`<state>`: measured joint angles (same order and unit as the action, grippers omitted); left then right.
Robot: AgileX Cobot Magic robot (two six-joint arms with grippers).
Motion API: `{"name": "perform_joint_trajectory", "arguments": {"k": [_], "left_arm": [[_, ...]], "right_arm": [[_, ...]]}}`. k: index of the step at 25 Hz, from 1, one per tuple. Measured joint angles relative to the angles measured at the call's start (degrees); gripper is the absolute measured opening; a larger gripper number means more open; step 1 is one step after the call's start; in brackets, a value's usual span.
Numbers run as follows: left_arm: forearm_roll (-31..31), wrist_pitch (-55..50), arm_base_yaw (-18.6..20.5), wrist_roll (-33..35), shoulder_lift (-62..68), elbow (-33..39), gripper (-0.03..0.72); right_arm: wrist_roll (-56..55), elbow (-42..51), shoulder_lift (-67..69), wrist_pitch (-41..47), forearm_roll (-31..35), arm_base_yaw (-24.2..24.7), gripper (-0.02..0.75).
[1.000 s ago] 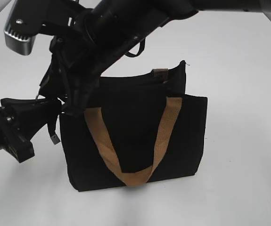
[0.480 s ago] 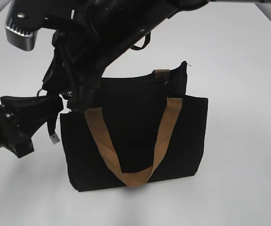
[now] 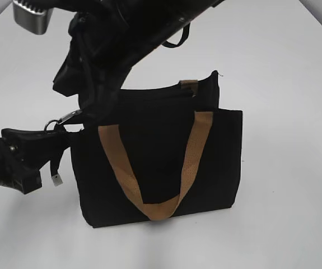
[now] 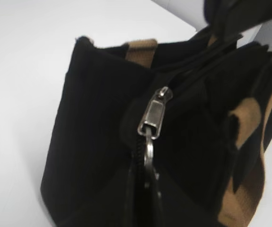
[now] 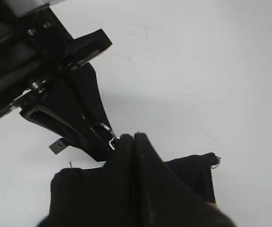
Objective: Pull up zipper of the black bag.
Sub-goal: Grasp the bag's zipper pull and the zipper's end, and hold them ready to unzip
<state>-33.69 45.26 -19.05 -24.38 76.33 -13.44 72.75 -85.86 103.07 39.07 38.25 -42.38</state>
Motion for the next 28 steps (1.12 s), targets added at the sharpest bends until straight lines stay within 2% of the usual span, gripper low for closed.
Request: {"name": "perform_joint_trajectory", "arguments": {"k": [5, 6, 11, 14, 17, 24, 26, 28], "left_arm": [[-1.4, 7.4, 0.0, 0.0, 0.0, 0.0, 0.012], [-2.0, 8.5, 0.0, 0.0, 0.0, 0.0, 0.012], [-3.1, 9.7, 0.0, 0.0, -0.1, 0.0, 0.012], [-3.1, 9.7, 0.0, 0.0, -0.2, 0.0, 0.012], [-3.1, 9.3, 0.0, 0.0, -0.7, 0.1, 0.010], [-4.5, 7.1, 0.1, -0.1, -0.7, 0.2, 0.011], [-4.5, 6.8, 0.1, -0.1, -0.7, 0.2, 0.011], [-4.7, 6.4, 0.1, -0.1, -0.7, 0.2, 0.011]], "right_arm": [[0.5, 0.0, 0.4, 0.8, 0.8, -1.1, 0.008], [1.0, 0.0, 0.7, 0.8, 0.8, -1.4, 0.037], [3.2, 0.0, 1.7, 0.8, 1.1, -1.9, 0.281], [3.7, 0.0, 1.8, 0.8, 1.1, -1.9, 0.313], [4.7, 0.0, 2.0, 0.8, 1.1, -1.9, 0.299], [6.4, -0.2, 3.7, 0.9, 1.2, -1.9, 0.207], [7.0, -0.2, 3.9, 1.6, 1.2, -1.9, 0.155], [7.4, -0.2, 3.9, 1.8, 1.1, -1.9, 0.069]]}}
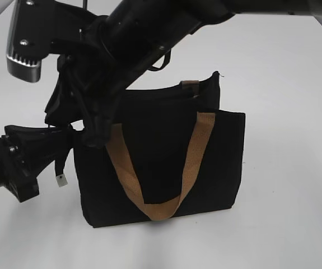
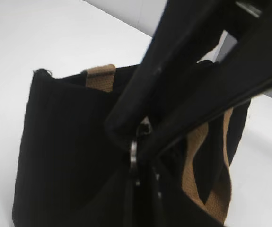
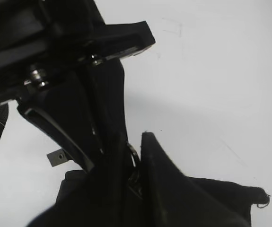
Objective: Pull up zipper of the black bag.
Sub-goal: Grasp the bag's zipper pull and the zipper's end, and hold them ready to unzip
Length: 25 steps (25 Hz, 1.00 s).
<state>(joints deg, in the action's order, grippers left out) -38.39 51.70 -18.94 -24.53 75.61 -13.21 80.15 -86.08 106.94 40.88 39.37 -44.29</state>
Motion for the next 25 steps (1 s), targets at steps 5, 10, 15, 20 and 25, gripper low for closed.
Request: {"name": "perform_joint_trajectory", "arguments": {"k": [5, 10, 15, 20, 25], "left_arm": [[0.3, -0.7, -0.1, 0.0, 0.0, 0.0, 0.015], [0.6, -0.2, -0.1, 0.1, 0.0, 0.0, 0.017], [0.8, -1.7, -0.1, 0.1, -0.2, 0.0, 0.048], [2.1, -5.0, -0.1, 0.0, -0.4, -0.1, 0.188], [2.3, -5.3, -0.1, 0.0, -0.4, -0.1, 0.249]], "right_arm": [[0.8, 0.0, -0.1, 0.7, -0.5, 0.0, 0.021], [0.8, 0.0, -0.4, 0.7, -0.7, 0.0, 0.018], [0.8, 0.0, -0.5, 0.7, -0.8, 0.0, 0.002], [0.5, 0.0, -0.5, 1.1, -1.0, 0.0, -0.001], [0.5, 0.0, -0.5, 1.1, -1.0, 0.0, -0.001]]}}
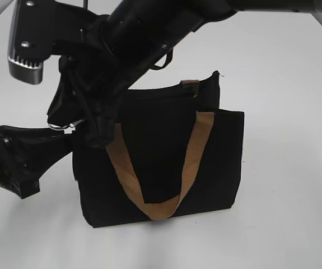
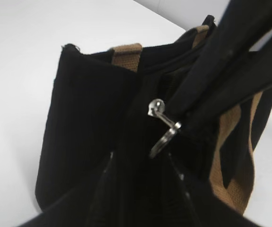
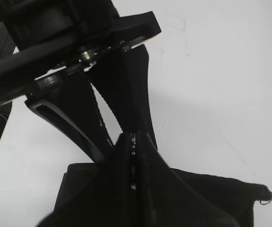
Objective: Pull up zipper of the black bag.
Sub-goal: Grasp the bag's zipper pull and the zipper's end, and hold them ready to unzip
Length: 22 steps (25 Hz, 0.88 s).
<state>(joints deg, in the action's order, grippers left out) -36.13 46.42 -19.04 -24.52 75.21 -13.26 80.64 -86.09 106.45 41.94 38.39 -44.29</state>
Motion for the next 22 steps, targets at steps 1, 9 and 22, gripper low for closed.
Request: {"name": "perform_joint_trajectory", "arguments": {"k": [1, 9, 22], "left_arm": [[0.0, -0.1, 0.0, 0.0, 0.0, 0.0, 0.233], [0.0, -1.5, 0.0, 0.0, 0.0, 0.0, 0.006], [7.4, -5.6, 0.0, -0.1, 0.0, 0.0, -0.003]], "right_arm": [[0.0, 0.0, 0.0, -0.1, 0.0, 0.0, -0.001], [-2.1, 0.1, -2.2, -0.6, -0.1, 1.0, -0.001], [-13.4, 0.1, -5.6, 4.6, -4.9, 6.2, -0.001]]}}
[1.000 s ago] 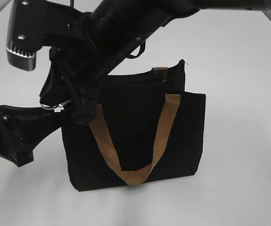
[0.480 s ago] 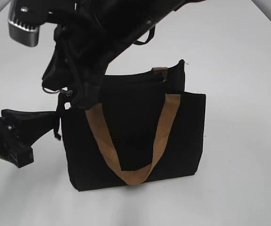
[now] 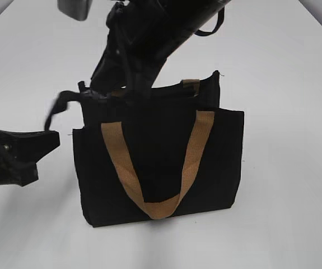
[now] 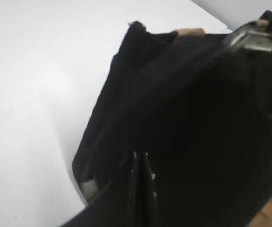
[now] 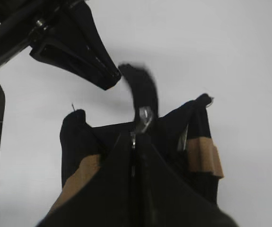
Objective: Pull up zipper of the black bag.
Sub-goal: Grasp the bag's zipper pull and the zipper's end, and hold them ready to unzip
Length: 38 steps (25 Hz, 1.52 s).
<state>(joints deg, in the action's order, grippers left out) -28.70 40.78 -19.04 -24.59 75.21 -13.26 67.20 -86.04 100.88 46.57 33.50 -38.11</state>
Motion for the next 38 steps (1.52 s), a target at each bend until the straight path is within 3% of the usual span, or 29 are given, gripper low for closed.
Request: {"name": "perform_joint_trajectory", "arguments": {"k": [13, 16, 20, 22, 25, 28, 31, 33, 36, 38], "left_arm": [[2.5, 0.4, 0.0, 0.0, 0.0, 0.0, 0.010], [0.0, 2.8, 0.0, 0.0, 0.0, 0.0, 0.128], [-2.1, 5.9, 0.0, 0.0, 0.0, 0.0, 0.429], [-0.9, 6.4, 0.0, 0.8, 0.3, 0.0, 0.491], [-1.4, 7.5, 0.0, 1.9, 1.9, -0.5, 0.510], [-2.4, 8.1, 0.0, 2.4, 4.7, -2.2, 0.508], [-3.5, 8.1, 0.0, 2.5, 8.7, -4.4, 0.459], [-5.1, 8.1, 0.0, 2.6, 10.9, -5.7, 0.383], [-6.3, 8.1, 0.0, 2.6, 12.6, -6.3, 0.164], [-6.5, 8.1, 0.0, 2.6, 12.3, -6.3, 0.062]], "right_arm": [[-3.1, 0.0, 0.0, 2.8, -0.3, 1.1, -0.001], [-3.1, 0.0, 0.0, 2.8, -0.3, 1.1, -0.001], [-3.2, 0.0, 0.0, 2.9, -0.3, 1.1, -0.001], [-3.2, 0.0, 0.0, 2.9, -0.3, 1.1, -0.001], [-3.2, 0.0, 0.0, 2.9, -0.3, 1.1, -0.001], [-3.2, 0.0, 0.0, 3.0, -0.3, 1.1, -0.001], [-3.2, 0.0, 0.0, 3.1, -0.3, 1.1, -0.001], [-3.2, 0.0, 0.0, 3.1, -0.3, 1.1, -0.001], [-3.2, 0.0, 0.0, 3.1, -0.3, 1.1, -0.001], [-3.2, 0.0, 0.0, 3.1, -0.3, 1.1, -0.001]]}}
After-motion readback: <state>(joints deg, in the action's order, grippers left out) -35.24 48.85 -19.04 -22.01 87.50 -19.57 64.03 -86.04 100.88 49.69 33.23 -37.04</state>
